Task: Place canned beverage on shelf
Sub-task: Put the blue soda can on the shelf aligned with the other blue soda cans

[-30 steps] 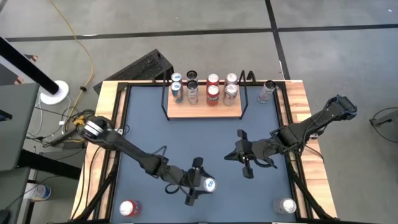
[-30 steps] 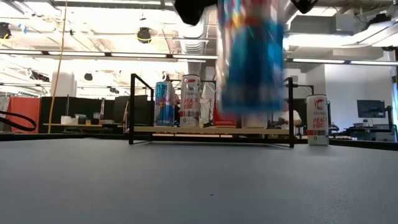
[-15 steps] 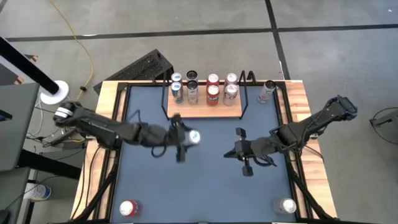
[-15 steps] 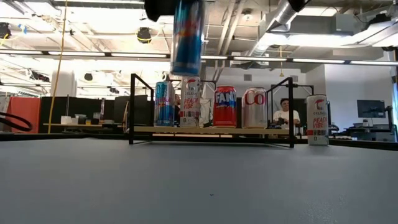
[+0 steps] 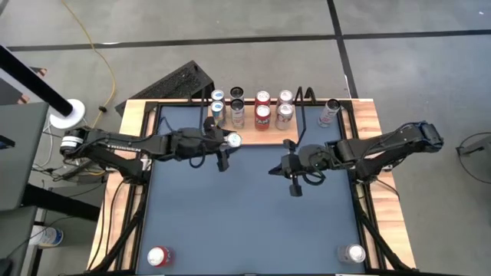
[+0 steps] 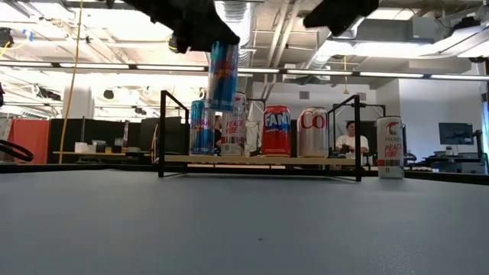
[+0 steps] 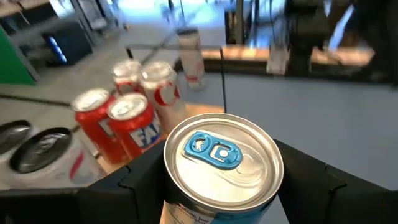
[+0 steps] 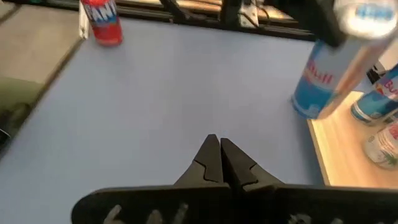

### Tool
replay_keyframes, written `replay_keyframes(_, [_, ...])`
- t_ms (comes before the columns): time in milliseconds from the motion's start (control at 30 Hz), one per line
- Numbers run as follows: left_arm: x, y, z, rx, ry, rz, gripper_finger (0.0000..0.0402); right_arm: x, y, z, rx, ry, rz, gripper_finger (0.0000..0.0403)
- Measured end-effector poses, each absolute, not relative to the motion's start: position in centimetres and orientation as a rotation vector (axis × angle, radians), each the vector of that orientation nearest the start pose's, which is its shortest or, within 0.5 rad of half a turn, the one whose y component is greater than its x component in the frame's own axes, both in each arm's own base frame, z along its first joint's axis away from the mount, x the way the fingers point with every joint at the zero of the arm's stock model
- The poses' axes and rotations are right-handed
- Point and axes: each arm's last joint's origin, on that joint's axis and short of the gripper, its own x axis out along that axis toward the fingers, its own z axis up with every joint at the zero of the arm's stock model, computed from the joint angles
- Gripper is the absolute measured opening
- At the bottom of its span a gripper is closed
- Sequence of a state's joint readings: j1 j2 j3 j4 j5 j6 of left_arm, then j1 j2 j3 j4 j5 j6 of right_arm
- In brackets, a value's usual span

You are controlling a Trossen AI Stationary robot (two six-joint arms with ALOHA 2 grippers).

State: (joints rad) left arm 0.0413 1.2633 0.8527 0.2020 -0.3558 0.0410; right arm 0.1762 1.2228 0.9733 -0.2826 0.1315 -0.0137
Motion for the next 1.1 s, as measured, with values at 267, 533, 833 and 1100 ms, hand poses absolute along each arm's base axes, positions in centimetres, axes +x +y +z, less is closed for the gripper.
replay_keyframes(267, [25.6,3.8,27.9,-0.005,0.157,0.455,0.0229,26.0,2.1,30.3,-0.092,0.380,0.105,0.0000])
replay_keyframes(533, [26.0,5.2,26.9,-0.013,0.190,0.517,0.0229,26.1,0.3,29.1,-0.084,0.374,0.117,0.0000])
replay_keyframes(833, [26.5,5.5,26.3,-0.013,0.204,0.570,0.0229,26.1,-0.4,28.8,-0.081,0.345,0.104,0.0000])
replay_keyframes(1100, [25.9,6.0,25.2,-0.040,0.175,0.612,0.0229,26.2,-0.4,28.9,-0.099,0.334,0.107,0.0000])
